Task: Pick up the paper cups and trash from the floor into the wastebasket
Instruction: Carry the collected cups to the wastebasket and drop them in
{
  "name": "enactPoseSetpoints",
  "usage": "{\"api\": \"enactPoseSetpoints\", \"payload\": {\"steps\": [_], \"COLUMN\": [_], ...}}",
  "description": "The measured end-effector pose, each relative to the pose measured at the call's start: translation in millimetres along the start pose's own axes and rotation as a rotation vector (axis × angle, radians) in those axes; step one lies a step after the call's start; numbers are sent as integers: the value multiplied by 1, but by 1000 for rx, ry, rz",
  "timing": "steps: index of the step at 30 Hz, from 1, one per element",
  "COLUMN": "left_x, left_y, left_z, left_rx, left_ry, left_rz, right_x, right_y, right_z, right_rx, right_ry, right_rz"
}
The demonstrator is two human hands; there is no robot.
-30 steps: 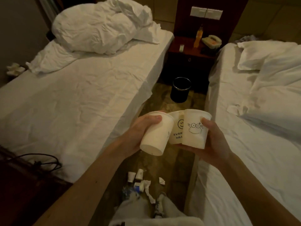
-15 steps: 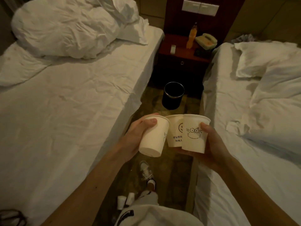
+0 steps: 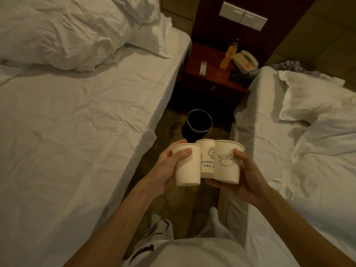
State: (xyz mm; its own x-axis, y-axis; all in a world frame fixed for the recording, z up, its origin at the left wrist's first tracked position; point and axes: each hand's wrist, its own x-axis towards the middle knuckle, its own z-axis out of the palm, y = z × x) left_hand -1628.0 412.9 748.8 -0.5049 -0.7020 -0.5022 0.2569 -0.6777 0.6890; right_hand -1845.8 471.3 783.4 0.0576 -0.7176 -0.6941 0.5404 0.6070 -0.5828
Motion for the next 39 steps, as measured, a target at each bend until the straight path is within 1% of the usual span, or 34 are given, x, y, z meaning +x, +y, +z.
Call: {"api": "enactPoseSetpoints", "payload": {"steps": [2,5,9,14,19,22,26,29,33,39], "left_x": [17,42,80,148,228,273,329,375,443,545], "left_y": [9,17,16,15,6,-6,-24,-28,-22,-42], "left_z": [-5,-10,-6,22,65,84,93,87,73,47], "left_rx": [-52,-129,-208,-262,-399,-536,-668,-671,-608,-578], "left_ry": [23,49,136,307,440,482,527,522,506,566], "left_rz": [2,-4,-8,4,-28,-56,-92,-133,-206,-293], "right_x": [22,54,105,175,237,268,311,351,405,502], "right_y": [-18,-45,-78,-132,-195,-222,-240,-253,-268,-268], "right_z": [3,5,-9,-45,-89,-111,-133,-143,-158,-189], "right_rx": [-49,-165,-245,-269,-350,-411,-407,-432,-444,-454], "right_ry": [4,-54,-96,-138,-185,-165,-97,-47,30,76], "right_rz": [4,23,88,153,244,325,433,449,449,508]}}
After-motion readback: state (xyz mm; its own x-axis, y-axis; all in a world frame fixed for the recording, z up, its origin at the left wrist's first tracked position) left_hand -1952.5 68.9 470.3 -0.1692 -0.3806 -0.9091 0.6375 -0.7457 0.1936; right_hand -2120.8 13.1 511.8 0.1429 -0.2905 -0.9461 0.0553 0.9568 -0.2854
